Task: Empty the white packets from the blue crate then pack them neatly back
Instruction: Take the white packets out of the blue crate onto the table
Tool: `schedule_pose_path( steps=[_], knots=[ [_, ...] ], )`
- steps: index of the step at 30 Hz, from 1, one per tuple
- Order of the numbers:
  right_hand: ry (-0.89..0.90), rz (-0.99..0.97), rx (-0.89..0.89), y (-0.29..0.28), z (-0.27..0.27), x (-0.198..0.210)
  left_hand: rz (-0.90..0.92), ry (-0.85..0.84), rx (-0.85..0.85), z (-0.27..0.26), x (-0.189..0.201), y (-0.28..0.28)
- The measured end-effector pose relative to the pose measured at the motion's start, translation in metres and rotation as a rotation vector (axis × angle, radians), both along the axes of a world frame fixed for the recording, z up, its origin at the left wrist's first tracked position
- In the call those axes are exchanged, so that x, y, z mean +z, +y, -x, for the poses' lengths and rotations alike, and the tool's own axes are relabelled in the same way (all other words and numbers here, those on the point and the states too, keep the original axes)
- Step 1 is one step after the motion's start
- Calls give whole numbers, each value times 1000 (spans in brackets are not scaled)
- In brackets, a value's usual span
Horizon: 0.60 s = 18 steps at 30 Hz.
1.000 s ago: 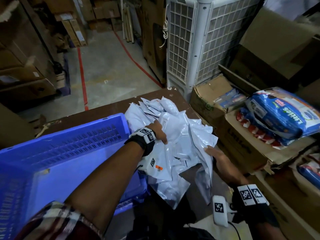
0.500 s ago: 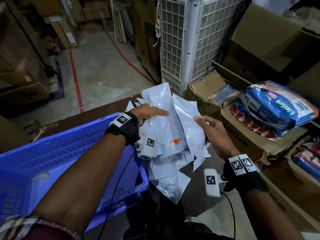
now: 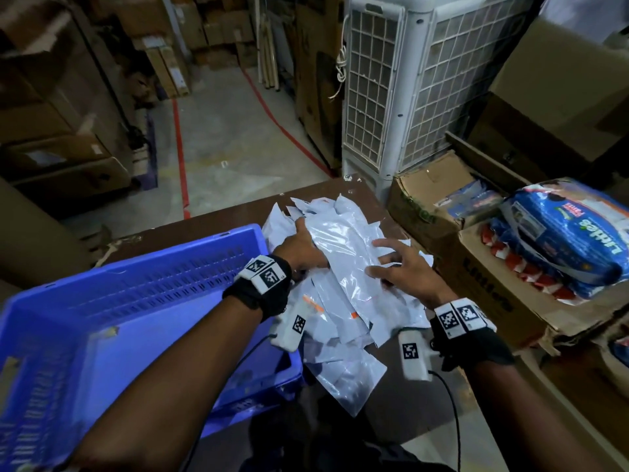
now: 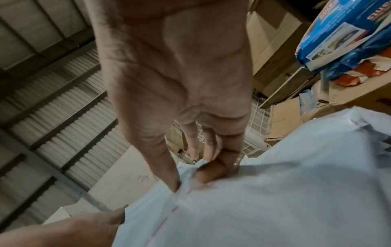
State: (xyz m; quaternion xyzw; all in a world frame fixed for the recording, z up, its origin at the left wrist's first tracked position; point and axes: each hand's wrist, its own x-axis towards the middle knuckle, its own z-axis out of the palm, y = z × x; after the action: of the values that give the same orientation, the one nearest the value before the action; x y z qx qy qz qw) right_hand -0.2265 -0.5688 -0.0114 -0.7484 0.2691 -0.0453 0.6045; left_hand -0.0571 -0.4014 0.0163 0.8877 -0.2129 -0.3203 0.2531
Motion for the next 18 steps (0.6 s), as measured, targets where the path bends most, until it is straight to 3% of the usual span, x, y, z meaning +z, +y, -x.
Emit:
schedule_pose_path(
  steps=[4, 10, 18],
  knots=[
    [-29, 124, -65, 14, -15, -12, -94, -146, -11, 1, -12, -3],
    [59, 420, 24, 34, -33, -33, -202, -236, 112, 4, -30, 14],
    [-32, 299, -30, 14, -25, -14, -240, -132, 3, 13, 4, 27]
  ],
)
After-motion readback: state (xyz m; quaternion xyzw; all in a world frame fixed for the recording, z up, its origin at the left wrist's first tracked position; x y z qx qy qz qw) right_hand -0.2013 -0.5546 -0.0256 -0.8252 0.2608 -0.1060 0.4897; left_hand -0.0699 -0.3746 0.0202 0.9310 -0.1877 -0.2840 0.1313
